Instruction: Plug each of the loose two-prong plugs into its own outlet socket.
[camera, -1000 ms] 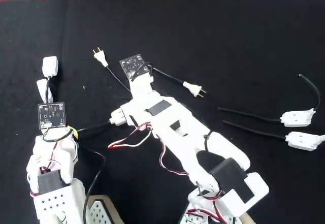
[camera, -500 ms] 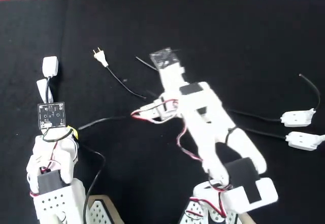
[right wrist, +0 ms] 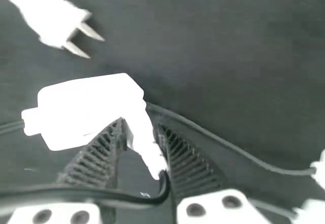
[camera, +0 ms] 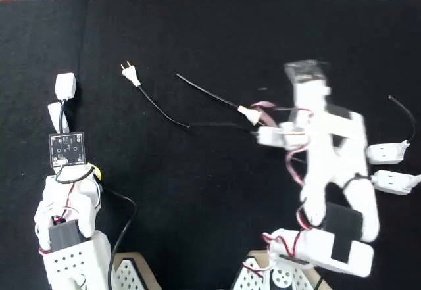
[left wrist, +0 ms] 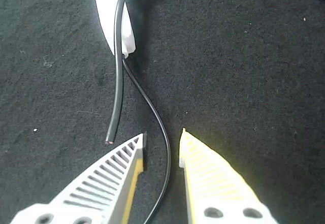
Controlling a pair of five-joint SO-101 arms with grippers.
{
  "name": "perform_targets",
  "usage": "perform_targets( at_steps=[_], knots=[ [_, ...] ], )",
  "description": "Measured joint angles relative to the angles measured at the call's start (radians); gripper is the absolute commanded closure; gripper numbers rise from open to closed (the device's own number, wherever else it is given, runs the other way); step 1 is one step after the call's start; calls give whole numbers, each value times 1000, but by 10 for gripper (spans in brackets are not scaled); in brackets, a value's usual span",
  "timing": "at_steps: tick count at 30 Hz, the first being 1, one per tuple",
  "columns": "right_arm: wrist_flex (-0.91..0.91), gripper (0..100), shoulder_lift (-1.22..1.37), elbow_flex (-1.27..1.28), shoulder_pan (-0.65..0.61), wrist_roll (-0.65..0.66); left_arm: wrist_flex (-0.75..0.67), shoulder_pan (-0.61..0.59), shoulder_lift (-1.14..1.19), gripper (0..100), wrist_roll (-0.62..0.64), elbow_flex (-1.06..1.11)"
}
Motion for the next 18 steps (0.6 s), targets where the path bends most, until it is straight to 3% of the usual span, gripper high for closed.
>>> perform_targets(
  at_steps=[10,15,18],
  knots=[
    [5,985,23,-144,347,193,0,0,0,874,0,0],
    [5,974,23,-210,417,278,0,0,0,874,0,0],
    [6,885,25,-213,422,334,0,0,0,874,0,0]
  ],
)
